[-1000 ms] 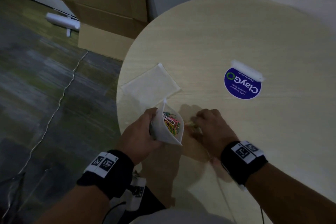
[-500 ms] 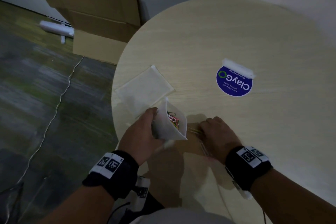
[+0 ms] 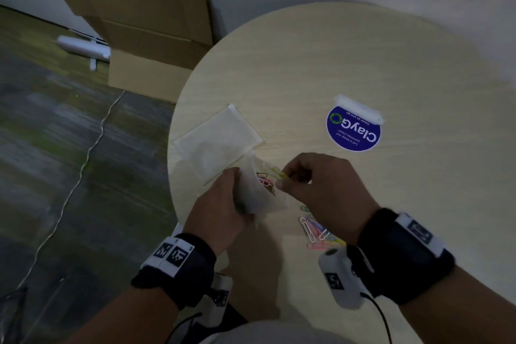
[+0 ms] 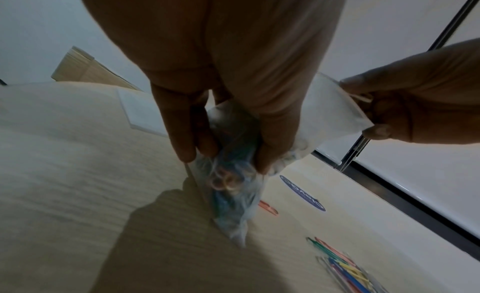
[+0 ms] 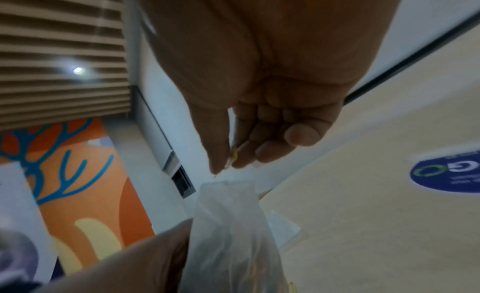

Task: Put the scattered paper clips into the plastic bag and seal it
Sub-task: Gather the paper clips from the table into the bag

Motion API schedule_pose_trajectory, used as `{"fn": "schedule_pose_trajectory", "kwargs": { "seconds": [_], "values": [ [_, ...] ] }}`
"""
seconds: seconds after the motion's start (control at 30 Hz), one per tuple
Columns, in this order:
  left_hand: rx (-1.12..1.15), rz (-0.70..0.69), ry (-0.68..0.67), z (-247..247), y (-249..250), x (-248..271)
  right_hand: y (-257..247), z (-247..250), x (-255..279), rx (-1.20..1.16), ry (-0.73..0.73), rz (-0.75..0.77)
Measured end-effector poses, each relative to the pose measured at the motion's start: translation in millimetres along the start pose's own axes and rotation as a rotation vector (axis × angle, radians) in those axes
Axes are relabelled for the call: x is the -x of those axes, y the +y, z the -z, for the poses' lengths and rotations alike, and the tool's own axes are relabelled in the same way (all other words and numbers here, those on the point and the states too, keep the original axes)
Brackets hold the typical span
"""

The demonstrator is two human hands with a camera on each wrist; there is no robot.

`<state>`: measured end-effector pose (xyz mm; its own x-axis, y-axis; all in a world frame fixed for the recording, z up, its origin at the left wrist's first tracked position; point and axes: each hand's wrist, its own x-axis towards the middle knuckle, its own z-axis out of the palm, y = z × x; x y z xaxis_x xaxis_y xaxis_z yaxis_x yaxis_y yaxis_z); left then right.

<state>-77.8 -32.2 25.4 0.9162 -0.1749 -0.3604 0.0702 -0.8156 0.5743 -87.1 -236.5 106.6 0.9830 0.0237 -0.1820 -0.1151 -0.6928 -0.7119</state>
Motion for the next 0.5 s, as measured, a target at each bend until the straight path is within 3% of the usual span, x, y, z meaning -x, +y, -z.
{"fn": "schedule_pose_trajectory", "kwargs": {
  "seconds": [0.1,0.2,0.27,0.5],
  "values": [
    [0.029,-0.001,-0.004,0.8,-3.7,0.9,-4.6,-5.2,-3.8,-0.006,-0.037,-0.023],
    [0.102,-0.023,-0.012,5.2,-15.6,4.5,7.0,2.3,-11.6,-0.179,0.057,-0.128],
    [0.151,-0.036,-0.019,9.5,-26.7,8.7,24.7,-1.1,-22.9,-0.161,0.088,-0.184],
    [0.248,-0.012,-0.066,21.2,-46.0,18.6,49.6,-67.2,-67.5,0.156,-0.150,-0.204]
  ]
}}
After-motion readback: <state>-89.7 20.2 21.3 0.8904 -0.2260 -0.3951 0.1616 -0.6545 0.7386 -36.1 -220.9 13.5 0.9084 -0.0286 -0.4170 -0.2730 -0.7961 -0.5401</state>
